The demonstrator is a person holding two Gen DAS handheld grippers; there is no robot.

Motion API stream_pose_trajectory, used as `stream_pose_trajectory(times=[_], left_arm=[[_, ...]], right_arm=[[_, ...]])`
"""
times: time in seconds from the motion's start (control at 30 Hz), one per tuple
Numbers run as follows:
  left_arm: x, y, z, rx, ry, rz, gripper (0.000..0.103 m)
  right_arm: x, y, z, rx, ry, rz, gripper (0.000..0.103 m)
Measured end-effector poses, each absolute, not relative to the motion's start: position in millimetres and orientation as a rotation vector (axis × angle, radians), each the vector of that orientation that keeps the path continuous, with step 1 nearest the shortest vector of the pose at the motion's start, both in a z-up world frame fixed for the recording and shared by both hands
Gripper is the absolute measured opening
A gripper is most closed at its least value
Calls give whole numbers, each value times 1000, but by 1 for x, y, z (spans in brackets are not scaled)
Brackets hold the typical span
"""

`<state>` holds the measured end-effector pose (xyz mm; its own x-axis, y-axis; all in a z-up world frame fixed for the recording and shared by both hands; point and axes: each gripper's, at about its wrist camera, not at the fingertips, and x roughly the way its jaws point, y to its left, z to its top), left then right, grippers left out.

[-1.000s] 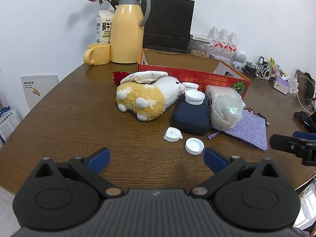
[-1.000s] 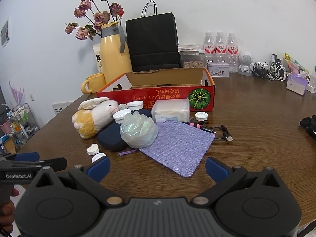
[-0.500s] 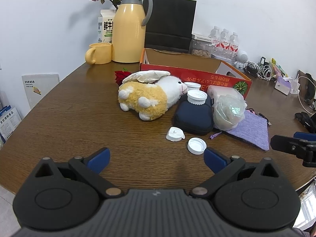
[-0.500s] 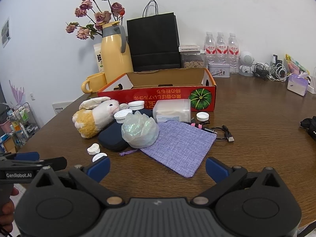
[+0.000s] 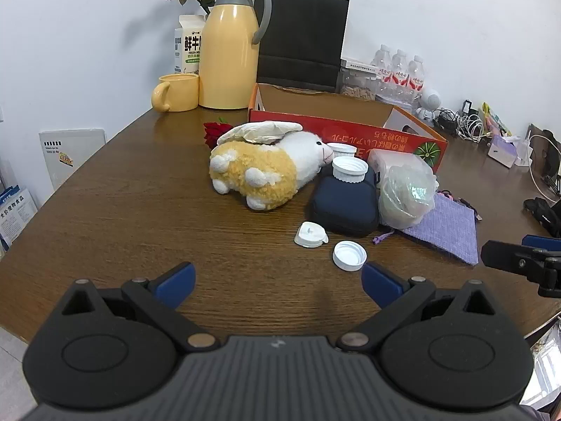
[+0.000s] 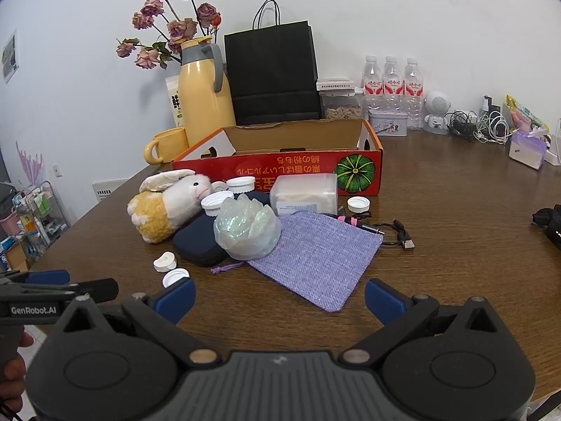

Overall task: Organize objects
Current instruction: 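Move both grippers toward the white caps lying on the table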

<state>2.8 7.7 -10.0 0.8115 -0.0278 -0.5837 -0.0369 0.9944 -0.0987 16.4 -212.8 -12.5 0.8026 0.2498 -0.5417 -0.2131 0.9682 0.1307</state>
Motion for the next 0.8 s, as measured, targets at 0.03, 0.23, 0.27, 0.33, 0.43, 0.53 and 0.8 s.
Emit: stream_pose_trajectory(times=[0.03,0.23,0.27,0.33,0.43,0.53,0.8], left_arm=[[3,8,-10,-107,624,5,103],[3,8,-12,-107,625,5,103],[3,8,-12,-107,625,5,103],[3,8,-12,-107,626,5,103],[3,8,-12,-108,626,6,103],[3,8,-13,-108,627,6,103],[3,8,-14,-108,629,7,103]], right_arm=[[16,-213,-13,64,590,248,103],[15,-214,-14,65,591,247,103],[15,-214,-14,65,591,247,103],[15,-214,-15,66,591,247,103],[15,-214,-15,66,592,247,103],[15,-214,-15,66,593,246,103],[15,-214,-16,66,593,247,103]])
